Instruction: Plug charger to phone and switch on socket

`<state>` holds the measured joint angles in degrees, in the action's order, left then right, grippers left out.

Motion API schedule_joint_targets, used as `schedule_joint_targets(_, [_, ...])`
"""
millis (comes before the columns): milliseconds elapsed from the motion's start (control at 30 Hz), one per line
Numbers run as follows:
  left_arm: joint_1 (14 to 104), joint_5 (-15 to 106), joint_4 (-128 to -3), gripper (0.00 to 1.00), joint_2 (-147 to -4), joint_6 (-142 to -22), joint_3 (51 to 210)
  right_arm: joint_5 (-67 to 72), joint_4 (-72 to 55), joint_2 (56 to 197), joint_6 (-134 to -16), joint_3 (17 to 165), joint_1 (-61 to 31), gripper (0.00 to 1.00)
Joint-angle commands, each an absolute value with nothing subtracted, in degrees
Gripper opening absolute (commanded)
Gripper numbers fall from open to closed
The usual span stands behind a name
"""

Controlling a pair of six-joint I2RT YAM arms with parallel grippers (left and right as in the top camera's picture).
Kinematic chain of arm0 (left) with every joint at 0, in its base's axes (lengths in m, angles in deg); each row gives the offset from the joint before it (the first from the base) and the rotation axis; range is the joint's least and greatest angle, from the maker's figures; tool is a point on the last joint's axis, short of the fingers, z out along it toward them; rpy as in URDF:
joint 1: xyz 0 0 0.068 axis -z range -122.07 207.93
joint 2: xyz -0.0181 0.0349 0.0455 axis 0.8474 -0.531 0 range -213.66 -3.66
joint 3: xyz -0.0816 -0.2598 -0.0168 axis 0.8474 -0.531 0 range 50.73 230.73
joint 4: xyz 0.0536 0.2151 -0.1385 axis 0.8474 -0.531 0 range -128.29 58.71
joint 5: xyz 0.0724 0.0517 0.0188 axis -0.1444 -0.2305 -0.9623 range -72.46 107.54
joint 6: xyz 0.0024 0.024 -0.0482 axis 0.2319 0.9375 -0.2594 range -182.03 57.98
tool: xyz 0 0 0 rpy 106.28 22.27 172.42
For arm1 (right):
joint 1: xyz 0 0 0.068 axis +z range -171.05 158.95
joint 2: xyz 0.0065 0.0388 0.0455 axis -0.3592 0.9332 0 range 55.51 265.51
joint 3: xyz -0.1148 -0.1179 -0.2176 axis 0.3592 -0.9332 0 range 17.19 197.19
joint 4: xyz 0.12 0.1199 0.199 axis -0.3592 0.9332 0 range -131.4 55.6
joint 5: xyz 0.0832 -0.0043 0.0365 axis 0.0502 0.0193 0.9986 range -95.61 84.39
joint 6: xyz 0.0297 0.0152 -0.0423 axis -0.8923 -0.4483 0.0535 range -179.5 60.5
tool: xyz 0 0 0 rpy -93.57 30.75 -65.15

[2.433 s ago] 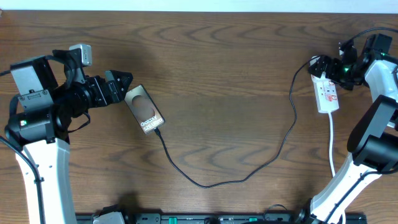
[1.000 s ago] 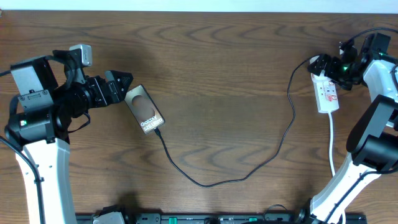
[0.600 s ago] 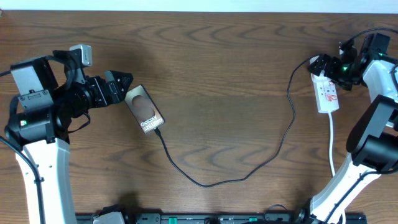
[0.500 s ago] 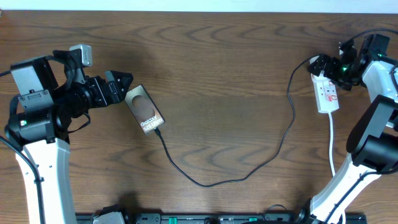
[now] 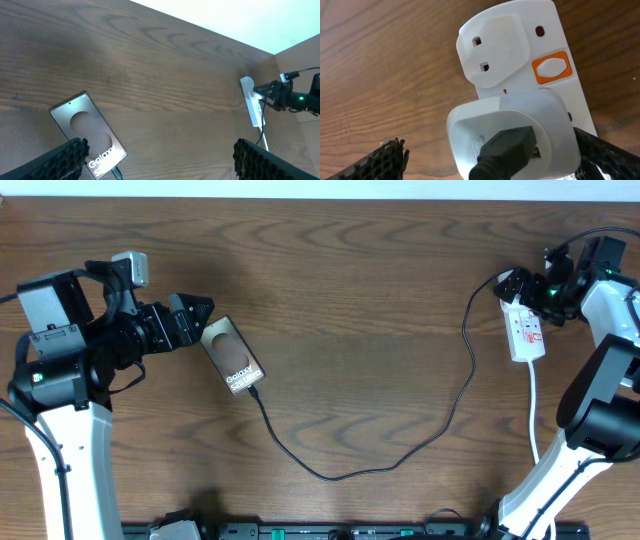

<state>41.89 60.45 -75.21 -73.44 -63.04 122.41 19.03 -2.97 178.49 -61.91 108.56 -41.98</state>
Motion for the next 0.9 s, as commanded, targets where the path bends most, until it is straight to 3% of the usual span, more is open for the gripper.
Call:
schedule_joint_targets(0, [41.8,60.0,-75.4,0.95,-73.7,-61.8,122.6,28.9,2.1,182.2,-66.3,104.0,-36.8,0.99])
schedule_joint_targets(867, [41.8,60.0,-75.6,0.95,-73.7,-61.8,122.6,22.1,3.3,182.2,-63.0,109.2,-39.6,0.99])
